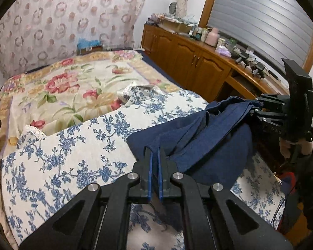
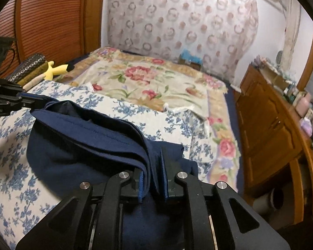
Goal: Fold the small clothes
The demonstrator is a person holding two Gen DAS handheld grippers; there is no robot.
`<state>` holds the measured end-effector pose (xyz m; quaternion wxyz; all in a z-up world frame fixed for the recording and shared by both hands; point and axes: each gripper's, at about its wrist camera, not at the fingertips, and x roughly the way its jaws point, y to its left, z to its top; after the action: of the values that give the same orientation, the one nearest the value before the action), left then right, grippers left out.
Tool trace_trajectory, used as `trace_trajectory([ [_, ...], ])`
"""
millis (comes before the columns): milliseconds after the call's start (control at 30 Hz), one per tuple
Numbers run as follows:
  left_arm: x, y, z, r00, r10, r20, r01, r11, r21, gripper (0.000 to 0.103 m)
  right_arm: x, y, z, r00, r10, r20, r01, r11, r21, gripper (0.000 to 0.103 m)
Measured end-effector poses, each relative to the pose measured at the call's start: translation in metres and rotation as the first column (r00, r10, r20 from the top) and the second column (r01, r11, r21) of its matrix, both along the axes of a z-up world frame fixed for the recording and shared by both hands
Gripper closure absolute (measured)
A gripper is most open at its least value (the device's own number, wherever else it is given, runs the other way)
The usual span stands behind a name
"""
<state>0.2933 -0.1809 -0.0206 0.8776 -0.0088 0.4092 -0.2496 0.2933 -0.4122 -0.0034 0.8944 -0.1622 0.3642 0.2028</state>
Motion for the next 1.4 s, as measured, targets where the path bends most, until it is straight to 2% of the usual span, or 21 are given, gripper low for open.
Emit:
trace_trajectory([
  [33, 0.003, -0.001, -0.001, 1.0, -0.001, -0.009, 0.001, 1.0, 0.001, 0.1, 0.004, -0.001, -0.001, 1.0, -0.005, -0.009, 0.005, 1.0, 0.0, 0.088],
  [100, 0.011, 0.0, -0.004, 0.999, -0.006, -0.035, 0.006, 1.0, -0.006, 0.1, 0.014, -0.004, -0.001, 1.0, -0.023, -0.022, 0.023, 1.0, 0.002, 0.075],
  [167, 0.014, 0.001, -0.003, 0.999, -0.016, -0.042, 0.016, 1.0, -0.013, 0.098, 0.023, -0.006, 0.0, 0.999, -0.036, -0.039, 0.036, 0.999, 0.021, 0.069],
  [233, 0.015, 0.003, -0.001, 0.999, -0.012, -0.033, 0.012, 1.0, 0.0, 0.083, 0.032, -0.009, 0.001, 0.998, -0.05, -0.047, 0.051, 0.998, 0.03, 0.062],
  [267, 0.015, 0.005, 0.001, 1.0, -0.005, -0.021, 0.005, 1.0, 0.003, 0.069, 0.035, -0.01, 0.001, 0.997, -0.055, -0.047, 0.057, 0.998, 0.03, 0.056],
  [300, 0.015, 0.008, 0.004, 1.0, -0.002, -0.009, 0.002, 1.0, -0.003, 0.063, 0.038, -0.01, 0.002, 0.997, -0.062, -0.049, 0.064, 0.997, 0.033, 0.052],
  [367, 0.014, 0.014, 0.007, 1.0, 0.001, -0.004, -0.001, 1.0, -0.017, 0.059, 0.045, -0.012, 0.003, 0.995, -0.083, -0.051, 0.085, 0.995, 0.042, 0.049],
  [500, 0.017, 0.017, -0.002, 1.0, 0.011, -0.02, -0.011, 1.0, -0.004, 0.058, 0.059, -0.017, 0.008, 0.991, -0.123, -0.054, 0.127, 0.989, 0.077, 0.043],
  [733, 0.034, 0.008, -0.033, 0.994, 0.013, -0.113, -0.012, 1.0, 0.005, 0.058, 0.064, -0.019, 0.019, 0.98, -0.199, 0.012, 0.198, 0.98, 0.035, 0.042],
  [1000, 0.05, 0.002, -0.052, 0.982, 0.022, -0.19, -0.032, 0.998, -0.046, 0.058, 0.034, -0.033, 0.029, 0.978, -0.205, 0.041, 0.204, 0.978, 0.036, 0.041],
  [1267, 0.049, -0.009, -0.053, 0.988, 0.007, -0.157, -0.014, 0.999, -0.048, 0.058, 0.002, -0.041, 0.016, 0.977, -0.212, 0.019, 0.21, 0.975, 0.07, 0.041],
  [1400, 0.054, -0.012, -0.055, 0.986, -0.021, -0.166, 0.007, 0.996, -0.09, 0.06, -0.009, -0.044, 0.012, 0.974, -0.227, 0.002, 0.225, 0.969, 0.098, 0.041],
])
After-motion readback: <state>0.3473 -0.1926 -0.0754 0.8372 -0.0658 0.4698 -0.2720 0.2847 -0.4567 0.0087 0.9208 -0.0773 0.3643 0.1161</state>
